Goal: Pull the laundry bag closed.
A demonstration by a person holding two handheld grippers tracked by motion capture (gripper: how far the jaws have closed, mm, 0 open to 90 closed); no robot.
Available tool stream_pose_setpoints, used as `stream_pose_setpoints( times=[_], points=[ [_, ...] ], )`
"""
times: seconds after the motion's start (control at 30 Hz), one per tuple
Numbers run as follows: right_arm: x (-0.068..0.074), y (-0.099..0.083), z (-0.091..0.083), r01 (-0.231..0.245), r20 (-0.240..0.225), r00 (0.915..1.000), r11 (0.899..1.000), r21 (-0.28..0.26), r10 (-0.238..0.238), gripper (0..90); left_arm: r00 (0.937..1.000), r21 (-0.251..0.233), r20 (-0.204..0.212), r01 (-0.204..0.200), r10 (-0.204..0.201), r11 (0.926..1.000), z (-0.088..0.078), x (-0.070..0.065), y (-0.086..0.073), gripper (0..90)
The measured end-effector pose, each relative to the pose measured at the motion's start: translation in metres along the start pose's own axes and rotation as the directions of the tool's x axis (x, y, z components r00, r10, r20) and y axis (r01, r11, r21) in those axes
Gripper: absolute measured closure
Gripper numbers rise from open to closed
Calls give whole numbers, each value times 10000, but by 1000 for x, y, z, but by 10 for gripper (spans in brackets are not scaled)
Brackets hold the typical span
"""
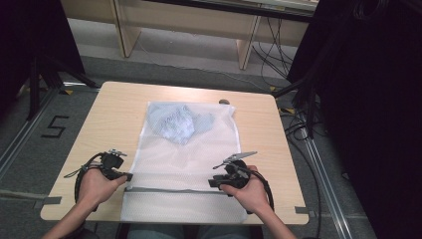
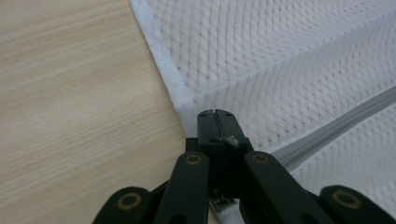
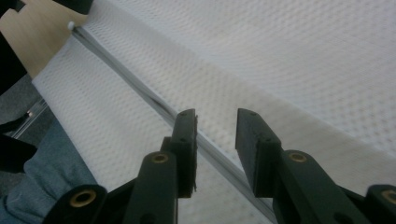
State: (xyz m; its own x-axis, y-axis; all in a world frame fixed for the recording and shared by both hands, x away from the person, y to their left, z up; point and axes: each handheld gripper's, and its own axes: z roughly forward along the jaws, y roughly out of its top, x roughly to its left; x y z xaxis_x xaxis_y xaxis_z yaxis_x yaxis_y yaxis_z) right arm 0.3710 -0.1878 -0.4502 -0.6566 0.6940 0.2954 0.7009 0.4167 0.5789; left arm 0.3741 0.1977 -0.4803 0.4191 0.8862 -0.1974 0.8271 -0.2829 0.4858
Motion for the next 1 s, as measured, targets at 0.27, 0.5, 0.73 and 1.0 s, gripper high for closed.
stream_pose_setpoints(
  times=[0.27,0.5,0.73,1.0],
  points=[
    [25,15,21,500,-259,9984,9984,269,-493,692,9998,117,130,134,-135,9998,5,-2,-1,897],
    [47,27,43,832,-665,9946,9953,491,-799,687,9983,516,51,580,-584,9970,4,-4,-3,897],
    [66,32,64,954,-971,9914,9920,830,-872,689,9987,786,-31,501,-500,9956,5,-2,-3,897],
    [87,46,77,1168,-1302,9859,9898,820,-1055,694,9978,994,-224,642,-623,9930,5,-2,-4,897]
  ],
)
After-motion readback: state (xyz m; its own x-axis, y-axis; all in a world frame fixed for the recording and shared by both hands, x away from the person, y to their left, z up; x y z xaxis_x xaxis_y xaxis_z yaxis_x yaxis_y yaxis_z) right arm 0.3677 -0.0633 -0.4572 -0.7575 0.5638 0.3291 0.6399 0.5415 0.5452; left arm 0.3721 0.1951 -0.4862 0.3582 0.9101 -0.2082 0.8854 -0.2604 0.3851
